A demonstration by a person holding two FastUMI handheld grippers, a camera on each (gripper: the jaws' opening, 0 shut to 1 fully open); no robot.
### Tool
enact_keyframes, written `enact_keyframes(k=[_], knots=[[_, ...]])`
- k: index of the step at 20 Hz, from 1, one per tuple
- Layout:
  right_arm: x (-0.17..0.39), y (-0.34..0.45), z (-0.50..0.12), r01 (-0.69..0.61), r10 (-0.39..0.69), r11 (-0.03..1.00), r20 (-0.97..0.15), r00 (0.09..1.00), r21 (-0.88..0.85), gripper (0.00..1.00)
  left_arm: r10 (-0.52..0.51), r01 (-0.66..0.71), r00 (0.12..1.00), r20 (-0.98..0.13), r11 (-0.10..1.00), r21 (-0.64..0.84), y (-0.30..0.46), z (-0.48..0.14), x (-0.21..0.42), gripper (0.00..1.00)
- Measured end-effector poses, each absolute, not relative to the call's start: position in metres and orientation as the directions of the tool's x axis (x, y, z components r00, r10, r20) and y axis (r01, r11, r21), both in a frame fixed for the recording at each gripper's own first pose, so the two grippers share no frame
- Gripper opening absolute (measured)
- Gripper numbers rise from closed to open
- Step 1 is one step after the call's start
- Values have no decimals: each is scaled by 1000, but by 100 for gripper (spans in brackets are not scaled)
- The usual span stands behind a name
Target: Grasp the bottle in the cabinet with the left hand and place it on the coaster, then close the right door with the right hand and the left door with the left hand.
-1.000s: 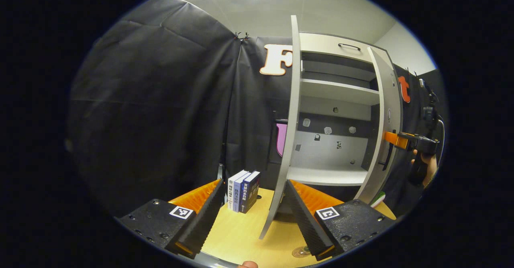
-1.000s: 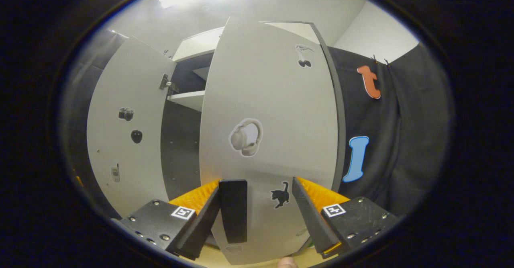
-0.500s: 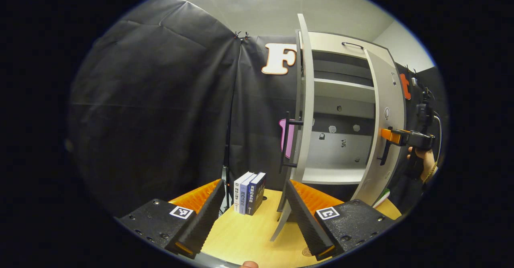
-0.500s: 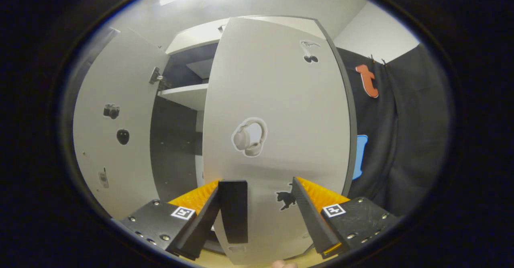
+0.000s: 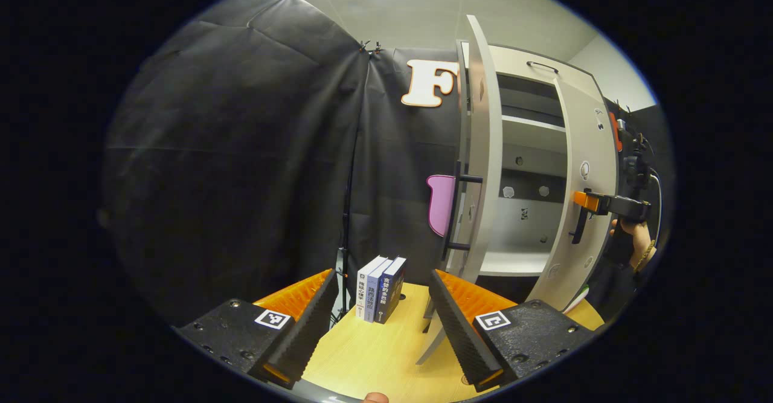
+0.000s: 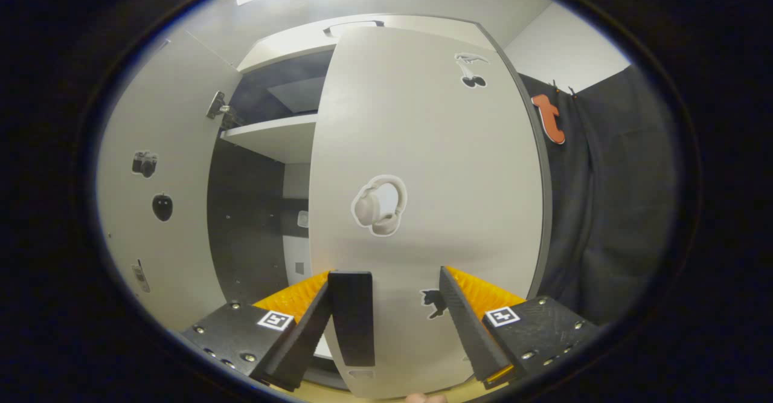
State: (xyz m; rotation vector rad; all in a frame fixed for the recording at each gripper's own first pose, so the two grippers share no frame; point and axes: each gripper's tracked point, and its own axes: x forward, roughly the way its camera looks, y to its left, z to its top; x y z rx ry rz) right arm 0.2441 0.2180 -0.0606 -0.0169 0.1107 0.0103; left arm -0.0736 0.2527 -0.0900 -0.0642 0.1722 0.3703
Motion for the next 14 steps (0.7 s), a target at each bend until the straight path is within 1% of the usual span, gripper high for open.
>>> enact_keyframes(k=[1, 2, 3, 5, 9, 10, 14], knots=[[246, 219, -62, -10, 8, 1000, -111, 994, -15, 99, 357, -369, 916, -180, 929, -33, 255, -91, -73, 95], [249, 219, -62, -8, 7, 1000, -112, 994, -13, 99, 359, -371, 915, -181, 928, -34, 257, -92, -73, 91], [250, 220, -64, -7, 6, 1000, -112, 994, -12, 99, 363, -374, 914, -181, 927, -33, 259, -92, -72, 100], [255, 221, -64, -5, 3, 1000, -109, 994, -14, 100, 367, -379, 912, -182, 925, -31, 263, -93, -69, 91], [262, 224, -66, 0, -2, 1000, -104, 995, -16, 99, 369, -380, 912, -180, 925, -29, 267, -93, -63, 91], [265, 225, -67, 2, -3, 1000, -105, 994, -13, 99, 369, -380, 912, -180, 925, -28, 268, -95, -61, 95], [270, 225, -68, 16, -17, 1000, -99, 995, -14, 99, 373, -383, 910, -181, 923, -27, 272, -97, -55, 95]])
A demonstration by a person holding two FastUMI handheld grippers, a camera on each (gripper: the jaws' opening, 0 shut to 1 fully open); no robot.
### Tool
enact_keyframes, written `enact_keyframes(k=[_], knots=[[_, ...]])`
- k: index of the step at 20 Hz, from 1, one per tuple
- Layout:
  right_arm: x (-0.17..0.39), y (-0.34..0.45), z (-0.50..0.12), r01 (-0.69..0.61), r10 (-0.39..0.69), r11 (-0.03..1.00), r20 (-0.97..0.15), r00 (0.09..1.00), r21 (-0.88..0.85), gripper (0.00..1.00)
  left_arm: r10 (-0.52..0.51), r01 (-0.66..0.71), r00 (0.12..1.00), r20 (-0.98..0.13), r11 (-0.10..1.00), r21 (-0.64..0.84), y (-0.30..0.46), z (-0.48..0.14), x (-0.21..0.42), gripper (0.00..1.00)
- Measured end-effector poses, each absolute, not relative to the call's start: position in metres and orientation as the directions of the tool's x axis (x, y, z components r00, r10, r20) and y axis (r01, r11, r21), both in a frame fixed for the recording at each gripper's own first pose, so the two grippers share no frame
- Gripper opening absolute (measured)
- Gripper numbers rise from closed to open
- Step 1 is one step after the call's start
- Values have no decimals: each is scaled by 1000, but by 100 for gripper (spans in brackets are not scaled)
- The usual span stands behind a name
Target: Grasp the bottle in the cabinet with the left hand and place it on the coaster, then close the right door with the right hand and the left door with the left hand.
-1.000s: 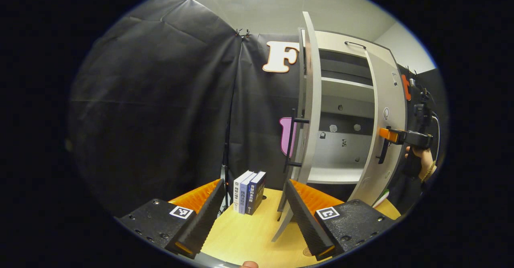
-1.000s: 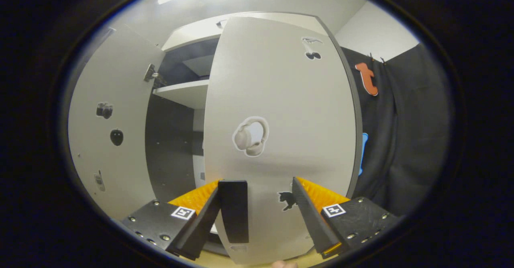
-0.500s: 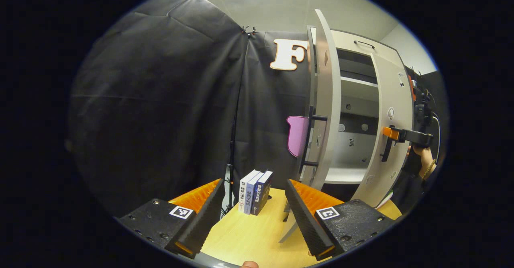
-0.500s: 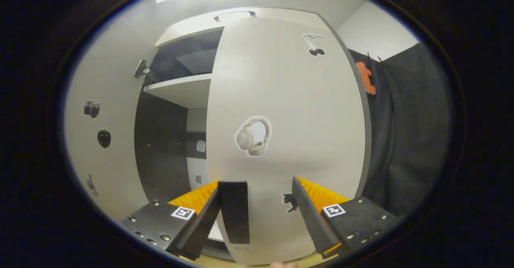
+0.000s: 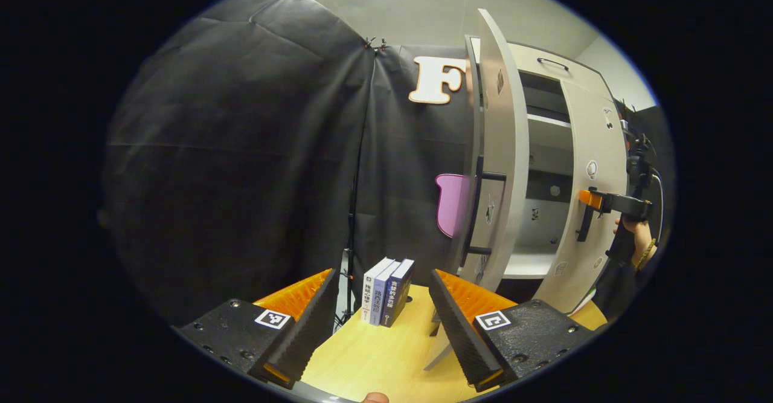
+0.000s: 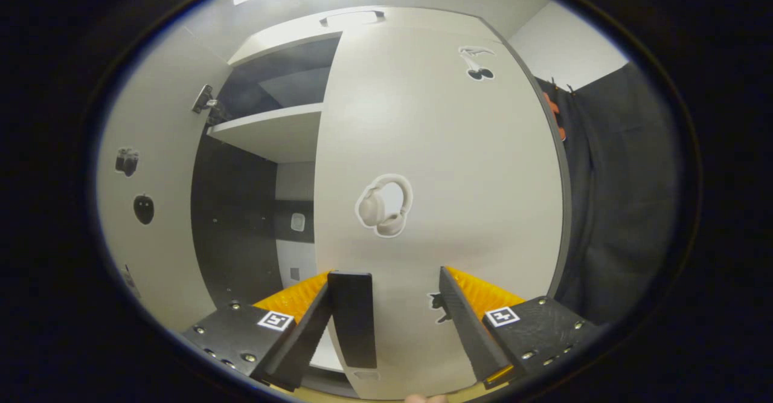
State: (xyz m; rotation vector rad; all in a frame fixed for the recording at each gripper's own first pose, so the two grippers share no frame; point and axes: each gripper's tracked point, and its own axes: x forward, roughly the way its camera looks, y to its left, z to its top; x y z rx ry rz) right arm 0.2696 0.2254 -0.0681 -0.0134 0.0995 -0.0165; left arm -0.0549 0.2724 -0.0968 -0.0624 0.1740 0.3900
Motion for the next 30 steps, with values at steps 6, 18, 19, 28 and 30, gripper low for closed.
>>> enact_keyframes(k=[6, 18, 19, 28, 30], knots=[[271, 224, -70, 36, -38, 999, -91, 995, -29, 99, 360, -372, 916, -179, 927, -39, 273, -99, -41, 95], [240, 226, -57, -21, 18, 997, -37, 999, -70, 100, 134, -136, 991, -31, 988, -75, 233, -32, 23, 95], [232, 222, -53, -8, 6, 995, -23, 1000, -95, 100, 112, -112, 994, -14, 990, -82, 230, -26, 30, 95], [170, 192, -68, 69, -74, 991, -40, 996, -116, 100, -76, 75, 997, -8, 995, -67, 216, -10, 52, 91], [160, 192, -80, 71, -78, 993, -77, 994, -90, 100, -108, 107, 994, -9, 992, -64, 210, -9, 53, 90]])
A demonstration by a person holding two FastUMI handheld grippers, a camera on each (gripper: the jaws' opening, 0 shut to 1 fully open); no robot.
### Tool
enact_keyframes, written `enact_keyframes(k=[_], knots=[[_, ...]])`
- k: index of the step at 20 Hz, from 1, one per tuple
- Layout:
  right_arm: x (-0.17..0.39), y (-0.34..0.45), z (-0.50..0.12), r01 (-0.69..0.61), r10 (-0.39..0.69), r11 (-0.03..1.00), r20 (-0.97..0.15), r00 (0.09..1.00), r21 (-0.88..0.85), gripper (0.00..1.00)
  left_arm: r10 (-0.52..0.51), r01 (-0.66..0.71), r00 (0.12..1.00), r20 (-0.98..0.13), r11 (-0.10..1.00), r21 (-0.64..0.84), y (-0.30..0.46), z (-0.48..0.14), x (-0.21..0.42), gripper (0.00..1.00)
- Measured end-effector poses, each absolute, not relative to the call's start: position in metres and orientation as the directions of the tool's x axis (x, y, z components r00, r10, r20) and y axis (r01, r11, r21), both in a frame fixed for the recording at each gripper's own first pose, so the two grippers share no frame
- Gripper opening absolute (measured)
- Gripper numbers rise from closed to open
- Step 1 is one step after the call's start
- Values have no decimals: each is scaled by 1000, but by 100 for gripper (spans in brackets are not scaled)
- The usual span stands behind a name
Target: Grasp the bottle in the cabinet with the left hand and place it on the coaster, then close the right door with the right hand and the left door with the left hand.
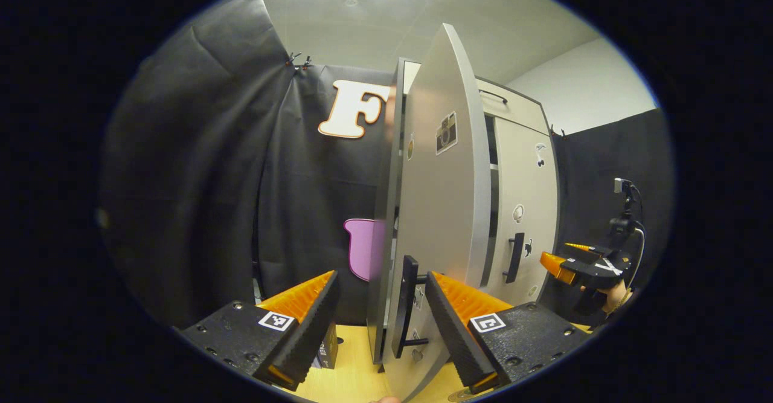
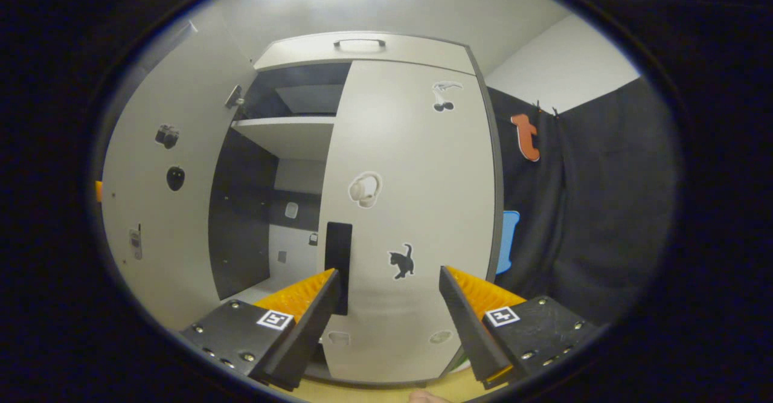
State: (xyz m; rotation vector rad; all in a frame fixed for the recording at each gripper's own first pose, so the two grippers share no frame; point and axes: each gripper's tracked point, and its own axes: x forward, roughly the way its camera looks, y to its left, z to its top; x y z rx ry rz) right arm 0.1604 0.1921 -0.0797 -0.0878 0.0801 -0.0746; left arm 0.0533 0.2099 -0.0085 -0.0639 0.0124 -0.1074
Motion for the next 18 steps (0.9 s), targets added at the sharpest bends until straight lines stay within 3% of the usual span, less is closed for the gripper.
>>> enact_keyframes(k=[1, 9, 11, 13, 18], knots=[[155, 192, -85, 72, -80, 994, -91, 993, -82, 100, -130, 129, 991, -11, 989, -67, 205, -8, 54, 84], [114, 169, -95, 92, -105, 991, -138, 985, -95, 100, -271, 270, 963, 8, 954, -127, 142, -9, 66, 87], [105, 155, -94, 107, -122, 989, -143, 982, -105, 100, -285, 284, 959, 11, 951, -123, 129, -10, 70, 79], [97, 140, -95, 129, -145, 986, -152, 978, -110, 100, -303, 301, 953, 7, 943, -141, 116, -12, 76, 84], [77, 107, -93, 178, -195, 977, -162, 967, -117, 97, -343, 340, 939, 8, 925, -169, 79, -14, 93, 84]])
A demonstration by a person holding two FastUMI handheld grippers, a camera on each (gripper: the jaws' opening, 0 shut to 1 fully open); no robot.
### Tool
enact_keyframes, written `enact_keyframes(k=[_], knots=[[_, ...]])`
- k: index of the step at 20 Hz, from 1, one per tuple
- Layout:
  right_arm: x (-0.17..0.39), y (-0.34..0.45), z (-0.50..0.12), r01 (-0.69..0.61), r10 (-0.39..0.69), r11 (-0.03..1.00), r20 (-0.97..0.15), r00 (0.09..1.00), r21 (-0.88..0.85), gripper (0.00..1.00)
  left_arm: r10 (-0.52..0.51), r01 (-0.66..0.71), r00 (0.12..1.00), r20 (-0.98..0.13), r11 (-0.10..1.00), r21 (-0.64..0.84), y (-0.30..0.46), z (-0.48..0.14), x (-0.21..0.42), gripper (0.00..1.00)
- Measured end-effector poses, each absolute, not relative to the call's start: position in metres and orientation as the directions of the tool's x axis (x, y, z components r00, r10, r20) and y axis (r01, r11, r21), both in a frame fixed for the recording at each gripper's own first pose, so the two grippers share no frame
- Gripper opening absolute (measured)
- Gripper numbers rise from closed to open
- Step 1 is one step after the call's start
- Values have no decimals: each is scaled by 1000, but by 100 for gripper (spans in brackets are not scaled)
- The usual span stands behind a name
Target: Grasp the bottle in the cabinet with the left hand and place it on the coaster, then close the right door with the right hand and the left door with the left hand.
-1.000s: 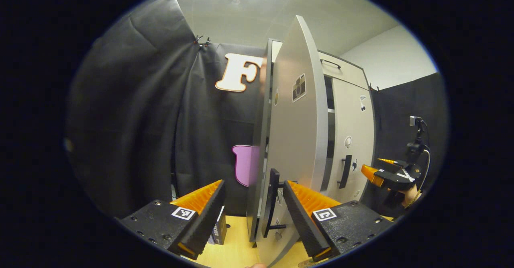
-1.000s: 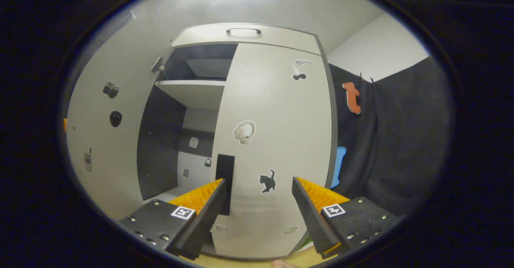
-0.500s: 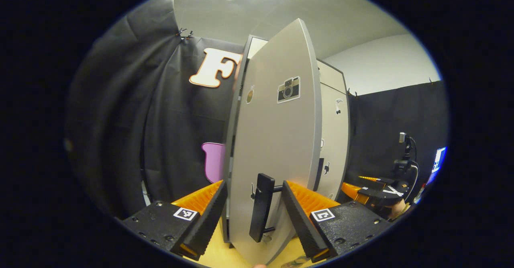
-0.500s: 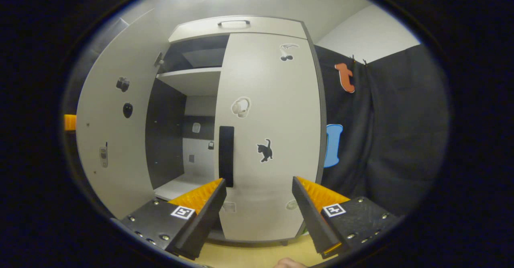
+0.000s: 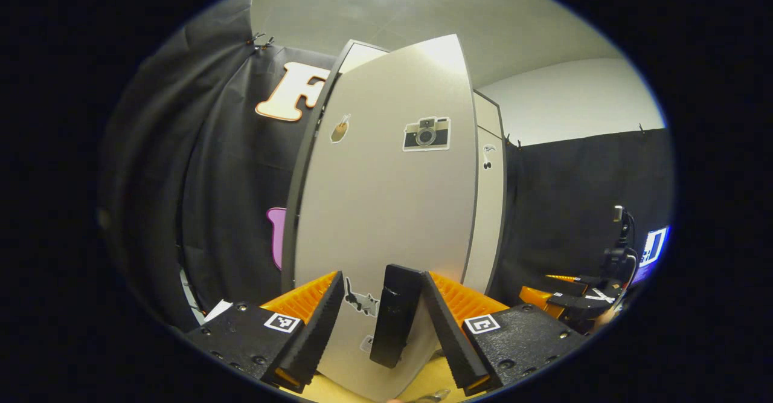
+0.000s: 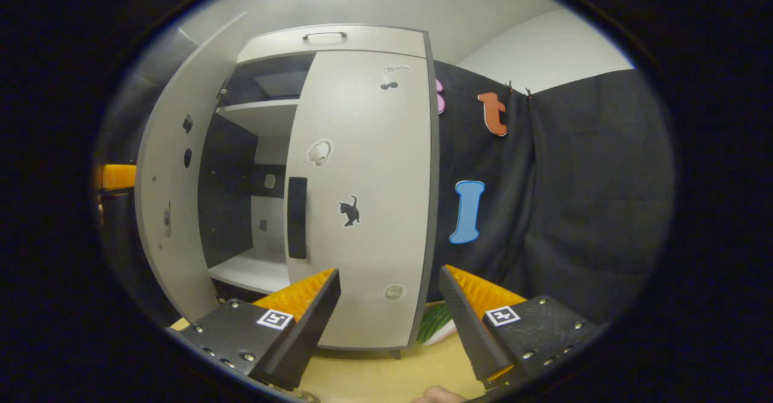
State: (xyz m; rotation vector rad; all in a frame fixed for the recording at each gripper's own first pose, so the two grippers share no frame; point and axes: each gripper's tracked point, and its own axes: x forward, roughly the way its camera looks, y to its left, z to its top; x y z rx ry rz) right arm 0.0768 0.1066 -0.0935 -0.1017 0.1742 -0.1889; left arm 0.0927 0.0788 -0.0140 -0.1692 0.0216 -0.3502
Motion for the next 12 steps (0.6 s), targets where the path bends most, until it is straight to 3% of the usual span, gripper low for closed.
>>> enact_keyframes(k=[4, 5, 12], knots=[[62, 78, -89, 224, -244, 965, -158, 957, -135, 97, -345, 342, 939, 3, 931, -127, 60, -19, 113, 84], [57, 70, -87, 236, -256, 962, -156, 954, -136, 97, -358, 355, 934, 0, 926, -131, 51, -22, 120, 89], [39, 29, -78, 313, -333, 939, -144, 932, -146, 97, -384, 382, 923, -7, 920, -85, 23, -26, 152, 89]])
